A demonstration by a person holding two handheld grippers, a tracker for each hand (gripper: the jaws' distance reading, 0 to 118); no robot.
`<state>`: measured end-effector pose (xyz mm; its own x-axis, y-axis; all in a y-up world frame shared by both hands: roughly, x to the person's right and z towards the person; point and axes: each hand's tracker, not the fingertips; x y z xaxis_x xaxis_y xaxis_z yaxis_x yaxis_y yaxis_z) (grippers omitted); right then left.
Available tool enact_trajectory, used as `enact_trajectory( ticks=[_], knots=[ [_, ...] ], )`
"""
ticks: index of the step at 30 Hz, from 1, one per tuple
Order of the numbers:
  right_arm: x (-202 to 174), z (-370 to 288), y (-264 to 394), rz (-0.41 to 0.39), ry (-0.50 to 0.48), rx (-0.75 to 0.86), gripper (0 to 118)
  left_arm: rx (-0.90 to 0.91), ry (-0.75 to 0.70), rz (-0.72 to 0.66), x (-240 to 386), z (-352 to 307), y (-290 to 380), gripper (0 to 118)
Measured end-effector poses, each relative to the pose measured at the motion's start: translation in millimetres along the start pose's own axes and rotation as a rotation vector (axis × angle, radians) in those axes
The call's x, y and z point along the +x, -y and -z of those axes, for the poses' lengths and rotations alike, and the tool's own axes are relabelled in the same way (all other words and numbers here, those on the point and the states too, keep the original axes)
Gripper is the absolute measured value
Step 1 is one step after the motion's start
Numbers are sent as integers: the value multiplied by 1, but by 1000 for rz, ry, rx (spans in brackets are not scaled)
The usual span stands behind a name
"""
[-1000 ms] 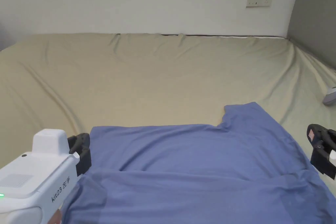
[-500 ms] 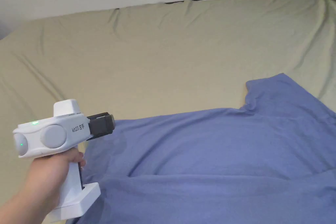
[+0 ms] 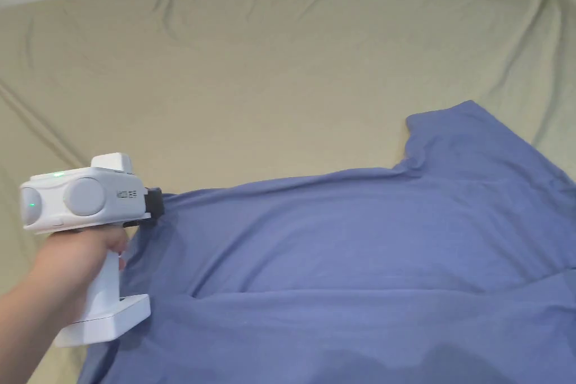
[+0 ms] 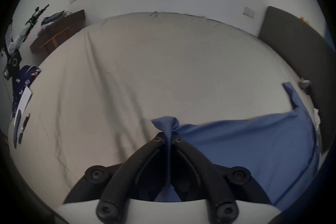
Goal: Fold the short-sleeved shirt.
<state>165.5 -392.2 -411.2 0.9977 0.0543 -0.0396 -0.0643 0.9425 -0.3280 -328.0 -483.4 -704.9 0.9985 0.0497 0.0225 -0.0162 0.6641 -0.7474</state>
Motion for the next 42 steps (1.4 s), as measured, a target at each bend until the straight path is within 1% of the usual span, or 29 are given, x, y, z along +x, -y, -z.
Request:
enact_trajectory(
  ticks=[2,3,4,5,6,7,8,9,10,11,13,15,16,17,18,19,20,21,22,23,24,25,28,29,31,35,39,40,42],
  knots=[
    [5,0,-11,30,-28,15,0,62,-25,35,0,-20,0,2],
    [10,2,-16,104,-71,-20,0,100,-18,46,-2,-30,-2,2],
    [15,11,-19,151,-71,-58,0,138,9,42,-5,-41,-4,2],
    [18,28,-26,70,-100,-64,4,164,37,23,-9,-51,-8,2],
    [22,45,-30,74,-105,-145,20,162,48,10,-11,-56,-10,2],
    [25,66,-34,15,-86,-151,63,163,61,2,-12,-63,-11,2],
    [29,88,-37,5,-46,-147,93,163,65,5,-11,-66,-11,2],
    [35,113,-41,-39,-51,-123,109,156,67,18,-13,-65,-13,2],
    [42,141,-45,-32,-69,-160,113,151,60,42,-12,-64,-13,2],
    [51,173,-38,-32,-49,-200,112,146,58,54,-12,-65,-13,2],
    [67,227,-39,2,7,-280,111,148,62,44,-15,-63,-15,2],
    [83,268,-33,65,26,-353,102,150,68,17,-17,-61,-16,2],
    [90,284,-28,106,26,-384,94,147,66,9,-18,-60,-16,2],
    [97,295,-19,131,29,-418,90,140,67,5,-19,-56,-17,2],
    [100,302,-11,131,49,-450,87,128,68,4,-19,-53,-16,2],
    [100,306,-3,111,65,-505,80,115,68,8,-19,-50,-15,2],
    [101,310,4,76,67,-548,64,107,68,12,-19,-48,-14,2],
    [102,311,9,60,60,-558,64,99,68,18,-19,-45,-12,2],
    [105,310,14,67,38,-563,57,97,65,21,-19,-43,-11,2],
    [104,302,15,100,12,-553,42,94,65,22,-20,-42,-11,2],
    [105,297,11,162,-10,-508,21,94,66,20,-21,-43,-11,2],
    [104,292,4,190,-14,-493,5,99,69,16,-22,-43,-10,2],
    [94,276,-16,98,4,-447,5,113,71,8,-24,-54,-12,2],
    [92,269,-24,90,20,-429,5,125,77,3,-23,-60,-12,2],
    [91,244,-45,99,-10,-380,5,168,93,-8,-25,-81,-12,2],
    [89,184,-77,59,-23,-306,5,234,114,-14,-36,-132,-5,2],
    [99,109,-81,87,-42,-255,5,275,133,-40,-52,-186,21,2],
    [98,91,-80,78,-48,-249,5,283,138,-38,-55,-198,31,2],
    [91,56,-72,28,-66,-240,5,293,157,-38,-60,-220,53,2]
  ],
)
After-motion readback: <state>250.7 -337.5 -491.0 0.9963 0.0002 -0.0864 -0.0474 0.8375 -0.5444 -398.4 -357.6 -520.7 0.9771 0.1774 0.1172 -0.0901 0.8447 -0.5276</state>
